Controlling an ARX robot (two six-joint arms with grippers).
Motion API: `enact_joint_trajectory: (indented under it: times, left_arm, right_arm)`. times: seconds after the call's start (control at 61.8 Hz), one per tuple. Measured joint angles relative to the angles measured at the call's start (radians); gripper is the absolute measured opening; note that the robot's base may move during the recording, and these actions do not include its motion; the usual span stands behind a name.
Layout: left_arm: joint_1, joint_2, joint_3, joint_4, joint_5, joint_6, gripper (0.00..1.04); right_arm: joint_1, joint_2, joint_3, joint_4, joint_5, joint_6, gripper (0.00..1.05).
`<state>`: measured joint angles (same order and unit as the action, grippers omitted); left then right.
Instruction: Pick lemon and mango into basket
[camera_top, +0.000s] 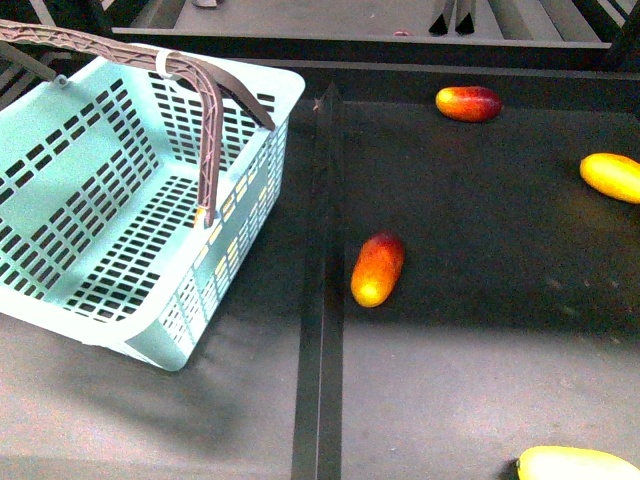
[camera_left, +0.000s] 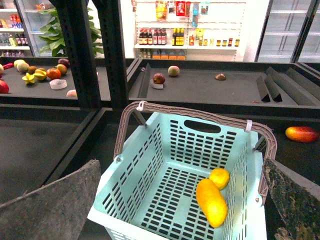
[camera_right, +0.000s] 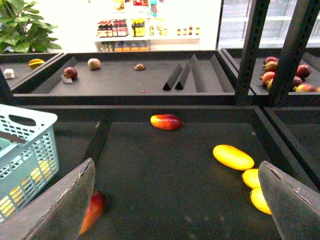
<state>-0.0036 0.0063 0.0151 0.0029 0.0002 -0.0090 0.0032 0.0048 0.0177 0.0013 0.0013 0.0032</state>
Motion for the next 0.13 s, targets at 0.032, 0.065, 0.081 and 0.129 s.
enact_joint_trajectory:
  times: [0.032, 0.065, 0.081, 0.129]
  left_arm:
    - [0.0, 0.0, 0.0, 0.0, 0.0, 0.0, 0.98]
    - [0.0, 0.0, 0.0, 0.0, 0.0, 0.0, 0.98]
    - [0.0, 0.0, 0.0, 0.0, 0.0, 0.0, 0.98]
    - [0.0, 0.0, 0.0, 0.0, 0.0, 0.0, 0.98]
  right_arm:
    - [0.0, 0.0, 0.0, 0.0, 0.0, 0.0, 0.96]
    - [0.0, 0.0, 0.0, 0.0, 0.0, 0.0, 0.96]
    - [0.0, 0.0, 0.0, 0.0, 0.0, 0.0, 0.96]
    - [0.0, 0.0, 0.0, 0.0, 0.0, 0.0, 0.96]
